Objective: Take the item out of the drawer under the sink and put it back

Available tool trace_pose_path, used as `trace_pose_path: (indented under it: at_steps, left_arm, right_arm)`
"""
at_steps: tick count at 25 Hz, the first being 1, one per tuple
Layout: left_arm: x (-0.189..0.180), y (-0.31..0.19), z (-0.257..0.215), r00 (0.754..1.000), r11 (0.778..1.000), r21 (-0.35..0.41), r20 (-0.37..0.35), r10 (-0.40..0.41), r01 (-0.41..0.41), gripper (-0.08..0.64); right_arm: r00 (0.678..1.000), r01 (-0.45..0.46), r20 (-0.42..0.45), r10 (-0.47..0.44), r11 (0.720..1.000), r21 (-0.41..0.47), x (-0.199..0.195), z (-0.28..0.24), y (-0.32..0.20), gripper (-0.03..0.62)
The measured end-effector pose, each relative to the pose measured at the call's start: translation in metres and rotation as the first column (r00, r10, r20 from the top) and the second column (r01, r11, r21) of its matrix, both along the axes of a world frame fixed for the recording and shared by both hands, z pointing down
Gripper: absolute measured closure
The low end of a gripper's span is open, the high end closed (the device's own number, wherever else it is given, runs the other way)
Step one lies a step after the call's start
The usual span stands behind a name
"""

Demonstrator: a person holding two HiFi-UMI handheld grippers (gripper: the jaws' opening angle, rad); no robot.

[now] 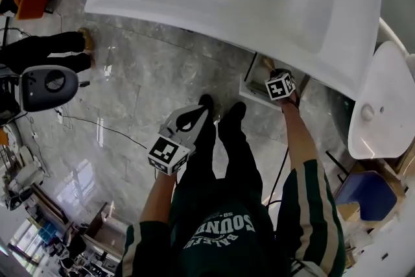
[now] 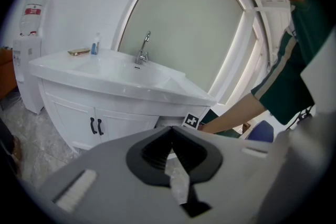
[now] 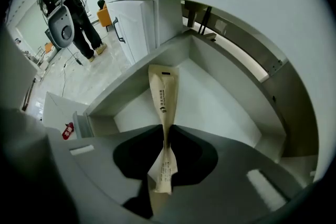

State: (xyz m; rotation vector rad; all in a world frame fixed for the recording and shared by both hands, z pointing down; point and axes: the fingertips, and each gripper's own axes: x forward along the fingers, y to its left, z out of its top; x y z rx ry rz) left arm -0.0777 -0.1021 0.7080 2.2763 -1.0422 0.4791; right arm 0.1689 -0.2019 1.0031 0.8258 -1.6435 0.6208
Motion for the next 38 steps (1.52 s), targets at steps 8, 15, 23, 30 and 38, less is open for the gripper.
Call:
trace_pose_path:
  at_steps: [8, 15, 23, 30, 38]
  left_arm:
    - [-0.001, 0.002, -0.008, 1.000, 1.000, 0.004, -0.025, 0.015, -0.014, 0.511]
    - [-0.001, -0.007, -0.043, 0.998, 0.997, 0.058, -0.034, 0.045, -0.043, 0.511]
    - [-0.004, -0.012, -0.088, 0.996, 0.991, 0.114, -0.035, 0.080, -0.076, 0.511]
    - [0.002, -0.023, -0.134, 0.991, 0.974, 0.193, -0.031, 0.129, -0.121, 0.511]
    - [0.003, -0.049, -0.183, 0.990, 0.948, 0.296, -0.041, 0.136, -0.118, 0.511]
  right_arm:
    - [1.000, -0.012, -0.003, 0.012, 1.000, 0.011, -0.003, -0.021, -0.002, 0.499]
    - [0.999, -0.045, 0.027, 0.043, 0.996, 0.081, -0.006, -0.079, 0.015, 0.500]
    - [0.971, -0.207, 0.144, 0.189, 0.970, 0.125, -0.016, -0.162, 0.054, 0.567]
    - [0.927, -0.310, 0.288, 0.242, 0.924, 0.223, -0.035, -0.249, 0.073, 0.590]
    - [0.862, -0.392, 0.469, 0.191, 0.838, 0.380, -0.058, -0.363, 0.059, 0.591]
